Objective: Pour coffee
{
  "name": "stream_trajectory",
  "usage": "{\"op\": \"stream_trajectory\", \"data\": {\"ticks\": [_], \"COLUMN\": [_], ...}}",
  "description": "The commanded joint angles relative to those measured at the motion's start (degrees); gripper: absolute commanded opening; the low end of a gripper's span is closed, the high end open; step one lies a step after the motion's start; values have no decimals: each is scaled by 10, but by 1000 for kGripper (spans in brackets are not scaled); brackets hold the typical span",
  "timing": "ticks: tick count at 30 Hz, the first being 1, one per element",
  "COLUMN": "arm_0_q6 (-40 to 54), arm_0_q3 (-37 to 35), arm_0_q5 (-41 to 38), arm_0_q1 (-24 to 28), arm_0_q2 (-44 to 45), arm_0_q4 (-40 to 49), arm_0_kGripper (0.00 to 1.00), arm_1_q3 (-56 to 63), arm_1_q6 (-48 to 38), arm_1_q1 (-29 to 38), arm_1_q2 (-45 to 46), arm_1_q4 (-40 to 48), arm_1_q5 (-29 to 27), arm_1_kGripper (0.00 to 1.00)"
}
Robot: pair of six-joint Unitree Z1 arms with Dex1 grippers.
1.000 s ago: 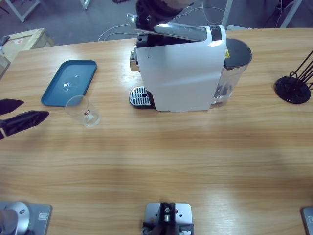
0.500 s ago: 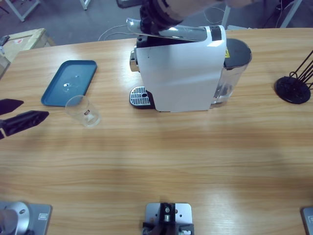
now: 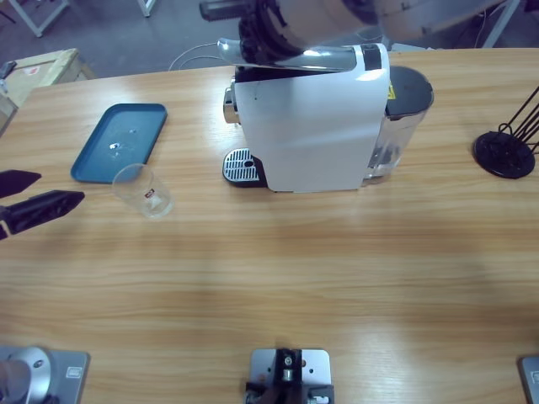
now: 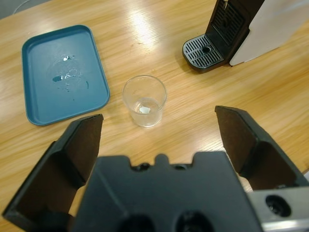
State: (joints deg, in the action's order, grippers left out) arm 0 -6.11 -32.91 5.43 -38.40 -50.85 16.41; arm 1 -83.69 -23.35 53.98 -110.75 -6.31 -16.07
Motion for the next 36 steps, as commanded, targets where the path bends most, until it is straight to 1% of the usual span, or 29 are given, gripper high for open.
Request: {"op": "stream_trajectory", "data": {"ticks": [1,13,20,23,24,25,26,27,28,29,33,34,36], "arm_0_q6": [10,12,12,12,12,13,15,18,20,23,27,26,24], "arm_0_q3": [21,21,21,21,21,23,24,25,29,33,40,36,18], "arm_0_q5": [-10,-12,-14,-10,-9,-8,-8,-8,-9,-10,-4,5,12], "arm_0_q1": [-6,-6,-6,-6,-6,-6,-6,-6,-6,-6,-5,-5,-5], "arm_0_q2": [7,7,7,4,4,4,3,3,3,2,-34,-50,-72], "arm_0_q4": [-6,-6,-6,-6,-9,-11,-14,-16,-23,-29,-50,-54,-69], "arm_0_kGripper": [1000,1000,1000,1000,1000,998,996,996,996,996,987,987,987], "arm_1_q3": [89,138,141,142,139,136,131,124,112,98,37,42,75], "arm_1_q6": [-18,-44,-50,-46,-38,-19,-5,7,27,58,193,209,218], "arm_1_q1": [30,30,30,30,30,23,6,-14,-32,-42,-47,-47,-47], "arm_1_q2": [-96,-107,-110,-72,-46,-8,26,60,100,147,328,364,435], "arm_1_q4": [0,41,49,49,49,47,36,3,-41,-92,-336,-364,-380], "arm_1_q5": [17,25,27,27,43,83,117,154,181,187,174,174,185], "arm_1_kGripper": [0,0,0,0,0,0,54,710,996,1000,1000,1000,1000]}}
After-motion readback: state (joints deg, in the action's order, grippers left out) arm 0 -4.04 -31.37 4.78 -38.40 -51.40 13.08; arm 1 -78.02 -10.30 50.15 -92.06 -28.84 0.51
